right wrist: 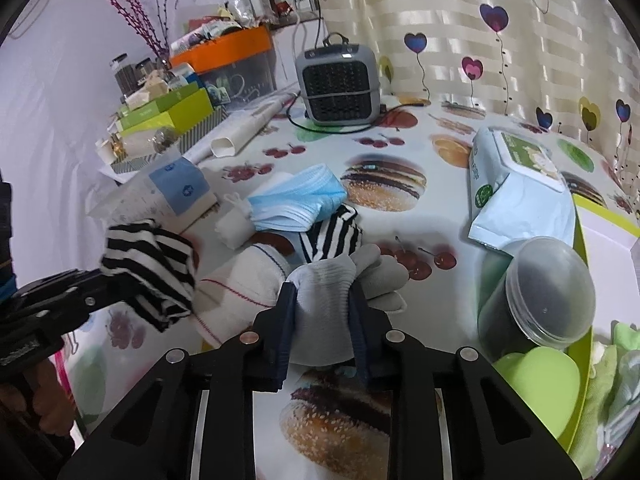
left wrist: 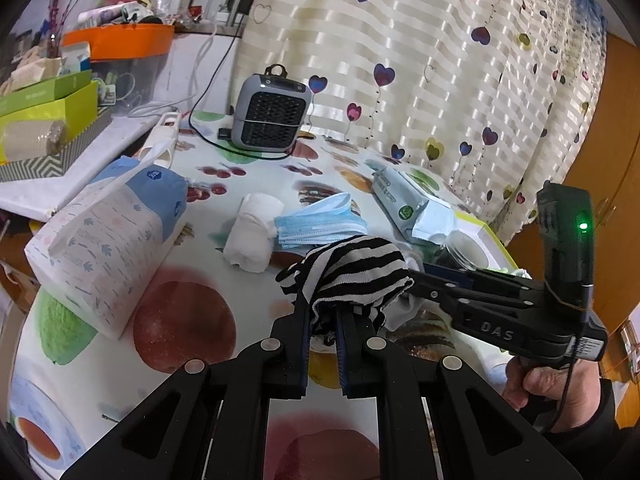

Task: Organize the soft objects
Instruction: 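Carry the striped sock and grey glove over the white box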

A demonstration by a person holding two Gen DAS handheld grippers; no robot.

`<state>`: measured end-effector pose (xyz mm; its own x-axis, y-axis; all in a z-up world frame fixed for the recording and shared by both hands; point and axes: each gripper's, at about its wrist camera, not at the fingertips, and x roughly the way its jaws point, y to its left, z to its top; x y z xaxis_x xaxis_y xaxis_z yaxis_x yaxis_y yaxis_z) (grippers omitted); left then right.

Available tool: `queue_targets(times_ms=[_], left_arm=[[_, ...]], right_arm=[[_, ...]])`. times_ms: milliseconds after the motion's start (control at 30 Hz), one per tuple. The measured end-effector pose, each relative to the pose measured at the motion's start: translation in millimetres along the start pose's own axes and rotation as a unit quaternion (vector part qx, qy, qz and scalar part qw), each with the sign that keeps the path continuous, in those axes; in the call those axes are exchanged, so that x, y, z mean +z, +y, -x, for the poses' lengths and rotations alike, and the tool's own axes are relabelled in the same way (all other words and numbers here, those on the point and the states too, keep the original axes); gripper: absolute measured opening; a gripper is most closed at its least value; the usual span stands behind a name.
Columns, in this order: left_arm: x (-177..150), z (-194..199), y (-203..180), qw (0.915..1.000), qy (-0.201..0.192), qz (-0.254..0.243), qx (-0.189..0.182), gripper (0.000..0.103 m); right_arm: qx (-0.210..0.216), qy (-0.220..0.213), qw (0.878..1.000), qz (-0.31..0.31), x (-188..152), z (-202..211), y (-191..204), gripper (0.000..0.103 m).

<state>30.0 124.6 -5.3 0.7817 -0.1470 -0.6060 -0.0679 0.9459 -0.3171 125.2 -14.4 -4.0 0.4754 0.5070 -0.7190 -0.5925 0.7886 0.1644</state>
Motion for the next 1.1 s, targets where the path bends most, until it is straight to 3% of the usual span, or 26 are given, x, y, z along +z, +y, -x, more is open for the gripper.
queue_targets(times_ms=[533, 1100], left_arm=[[5.7, 22.4, -32.1, 0.9995, -0.019, -0.024, -0.013, 0.01], [9.0, 30.9, -73.8, 0.9975, -0.02, -0.057, -0.036, 0.01]], right_arm=[[0.002, -0.066, 0.998, 0.01, -1.8, 66.7, 8.8, 0.027], [-0.018, -0.104, 0.994, 0.003, -12.6, 113.4, -4.4, 0.027]])
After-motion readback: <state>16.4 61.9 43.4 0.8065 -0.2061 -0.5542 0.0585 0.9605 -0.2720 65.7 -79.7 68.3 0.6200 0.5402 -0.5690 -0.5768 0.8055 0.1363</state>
